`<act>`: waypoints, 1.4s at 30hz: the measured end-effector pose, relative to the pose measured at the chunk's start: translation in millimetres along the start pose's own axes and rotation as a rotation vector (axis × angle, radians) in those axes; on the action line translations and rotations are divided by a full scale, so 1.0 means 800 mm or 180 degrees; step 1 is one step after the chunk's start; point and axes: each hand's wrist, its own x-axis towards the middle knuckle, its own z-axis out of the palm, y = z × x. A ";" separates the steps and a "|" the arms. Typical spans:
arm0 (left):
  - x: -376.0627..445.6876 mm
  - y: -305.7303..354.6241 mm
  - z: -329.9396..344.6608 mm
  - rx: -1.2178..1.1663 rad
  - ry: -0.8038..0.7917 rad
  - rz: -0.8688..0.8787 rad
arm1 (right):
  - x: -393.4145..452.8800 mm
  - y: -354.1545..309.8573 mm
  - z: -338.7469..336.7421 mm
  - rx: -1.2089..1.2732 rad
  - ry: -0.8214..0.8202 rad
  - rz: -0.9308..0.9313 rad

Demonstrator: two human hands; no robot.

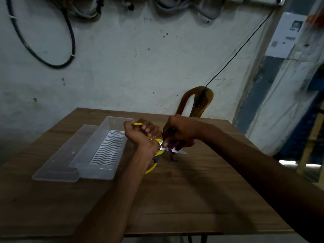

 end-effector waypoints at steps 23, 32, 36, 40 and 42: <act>0.010 0.021 -0.012 -0.0425 -0.0044 0.0025 | -0.107 0.103 -0.042 0.1199 0.1020 0.0701; 0.018 0.021 -0.017 -0.1146 0.0234 0.0507 | -0.119 0.040 0.088 0.3259 0.1781 0.1565; 0.016 0.017 -0.014 -0.1020 0.0244 0.0576 | -0.095 0.003 0.104 0.3008 0.1437 0.1200; 0.013 0.014 -0.013 -0.0923 0.0159 0.0546 | -0.082 -0.011 0.100 0.2146 0.2181 0.1248; 0.014 0.013 -0.012 -0.0874 0.0125 0.0543 | -0.080 -0.015 0.098 0.2069 0.3325 0.1581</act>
